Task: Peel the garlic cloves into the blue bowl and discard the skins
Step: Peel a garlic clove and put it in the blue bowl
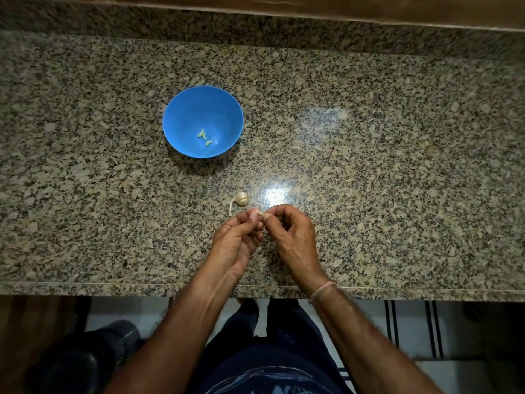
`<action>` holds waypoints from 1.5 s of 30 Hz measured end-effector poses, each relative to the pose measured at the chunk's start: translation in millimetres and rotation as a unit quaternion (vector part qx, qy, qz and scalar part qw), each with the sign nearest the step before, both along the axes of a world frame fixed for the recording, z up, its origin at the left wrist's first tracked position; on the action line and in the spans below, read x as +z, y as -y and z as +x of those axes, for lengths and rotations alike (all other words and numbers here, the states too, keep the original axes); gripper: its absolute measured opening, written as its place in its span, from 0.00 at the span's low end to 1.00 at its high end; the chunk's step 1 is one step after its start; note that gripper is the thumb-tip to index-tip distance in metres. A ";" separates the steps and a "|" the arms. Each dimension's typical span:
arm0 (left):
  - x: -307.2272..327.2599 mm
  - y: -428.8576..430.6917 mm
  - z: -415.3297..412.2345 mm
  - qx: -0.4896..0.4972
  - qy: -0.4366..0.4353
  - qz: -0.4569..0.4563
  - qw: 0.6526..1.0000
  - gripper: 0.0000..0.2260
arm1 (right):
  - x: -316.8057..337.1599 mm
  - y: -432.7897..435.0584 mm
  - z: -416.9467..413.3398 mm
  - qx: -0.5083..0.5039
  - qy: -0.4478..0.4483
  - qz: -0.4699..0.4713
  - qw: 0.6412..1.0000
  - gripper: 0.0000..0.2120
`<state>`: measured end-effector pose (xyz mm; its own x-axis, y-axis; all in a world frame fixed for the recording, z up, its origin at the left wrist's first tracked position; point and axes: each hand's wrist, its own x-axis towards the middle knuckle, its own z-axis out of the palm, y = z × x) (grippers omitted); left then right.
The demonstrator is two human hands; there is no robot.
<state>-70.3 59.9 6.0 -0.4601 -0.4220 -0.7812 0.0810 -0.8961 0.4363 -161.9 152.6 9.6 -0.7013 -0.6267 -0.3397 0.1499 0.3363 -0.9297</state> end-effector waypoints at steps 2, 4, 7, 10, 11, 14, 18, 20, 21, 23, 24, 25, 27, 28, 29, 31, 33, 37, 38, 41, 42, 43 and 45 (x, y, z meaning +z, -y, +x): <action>-4.8 -1.8 -0.9 0.008 -0.009 0.016 1.000 0.08 | -0.5 2.0 1.1 0.008 -0.013 0.010 1.000 0.05; -8.0 -4.0 -2.6 0.012 -0.013 0.027 0.999 0.09 | -2.3 3.5 1.9 0.011 -0.013 0.017 1.000 0.06; -8.5 -7.4 -4.5 0.022 -0.020 0.042 0.999 0.11 | -2.7 3.3 4.6 0.004 0.027 0.012 1.000 0.12; -3.9 -9.3 -8.0 0.015 -0.020 0.035 0.999 0.06 | -3.3 2.6 5.5 -0.008 0.061 0.008 0.998 0.14; -1.8 -9.2 -8.7 0.011 -0.016 0.029 0.999 0.06 | -3.3 2.6 5.4 -0.014 0.081 0.003 0.997 0.12; 1.5 -7.4 -9.7 -0.004 -0.006 0.006 1.000 0.07 | -0.9 1.0 2.9 -0.037 0.166 -0.025 0.985 0.05; -3.4 -3.6 -6.4 -0.009 0.025 -0.014 1.000 0.06 | -3.3 -4.6 -0.7 -0.001 0.074 0.007 0.997 0.03; -6.2 -0.8 -3.6 -0.005 0.038 -0.021 0.999 0.04 | -7.1 -8.5 -2.4 0.008 -0.020 0.038 0.999 0.02; -6.4 -0.3 -2.3 -0.006 0.046 -0.030 0.998 0.04 | -8.1 -9.7 -3.6 0.003 -0.046 0.042 0.998 0.01; -7.5 -1.9 -0.4 -0.013 0.068 -0.060 0.996 0.03 | -13.1 -11.3 -7.2 0.014 -0.090 0.052 0.995 0.01; -7.3 -3.7 -0.2 -0.020 0.083 -0.082 0.993 0.03 | -15.9 -12.0 -9.1 0.029 -0.122 0.062 0.990 0.03; -6.6 -5.7 -0.6 -0.031 0.098 -0.108 0.989 0.03 | -18.4 -11.9 -10.8 0.047 -0.155 0.070 0.984 0.05; -3.4 -8.2 -3.1 -0.053 0.128 -0.165 0.976 0.05 | -20.2 -10.8 -11.0 0.059 -0.186 0.068 0.978 0.09; -1.0 -9.1 -4.6 -0.060 0.138 -0.189 0.970 0.06 | -18.4 -9.9 -9.9 0.052 -0.172 0.053 0.982 0.10; 1.8 -10.0 -5.9 -0.062 0.143 -0.204 0.966 0.07 | -15.8 -9.6 -8.5 0.043 -0.145 0.033 0.988 0.10; 5.9 -10.7 -8.1 -0.066 0.149 -0.221 0.962 0.08 | -13.0 -9.0 -4.8 0.029 -0.093 -0.002 0.995 0.09; 7.4 -11.0 -9.1 -0.073 0.152 -0.237 0.957 0.07 | -12.5 -8.2 -2.5 0.007 -0.077 -0.018 0.997 0.06; 4.9 -8.7 -4.9 -0.095 0.182 -0.290 0.935 0.04 | -16.3 -8.3 -6.8 0.013 -0.106 -0.009 0.994 0.03; 4.2 -6.7 -3.1 -0.114 0.188 -0.309 0.925 0.04 | -16.8 -9.1 -8.1 0.022 -0.117 -0.003 0.993 0.04; 0.1 1.1 1.9 -0.172 0.187 -0.314 0.915 0.05 | -17.6 -10.3 -12.3 0.041 -0.114 0.000 0.993 0.05; -0.2 2.6 2.7 -0.180 0.182 -0.297 0.920 0.05 | -18.0 -10.1 -12.9 0.045 -0.102 -0.006 0.994 0.05; -0.4 2.6 3.0 -0.184 0.178 -0.278 0.926 0.05 | -17.7 -10.2 -12.5 0.047 -0.083 -0.013 0.995 0.05; -1.2 -0.1 1.7 -0.192 0.188 -0.269 0.925 0.06 | -16.0 -10.5 -10.9 0.039 -0.024 -0.028 0.999 0.05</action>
<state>-68.6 60.1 4.8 -0.3960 -0.6574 -0.6411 -0.4465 -0.4723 0.7600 -172.9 163.1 -6.4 -0.6637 -0.6979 -0.2691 0.0792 0.2921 -0.9531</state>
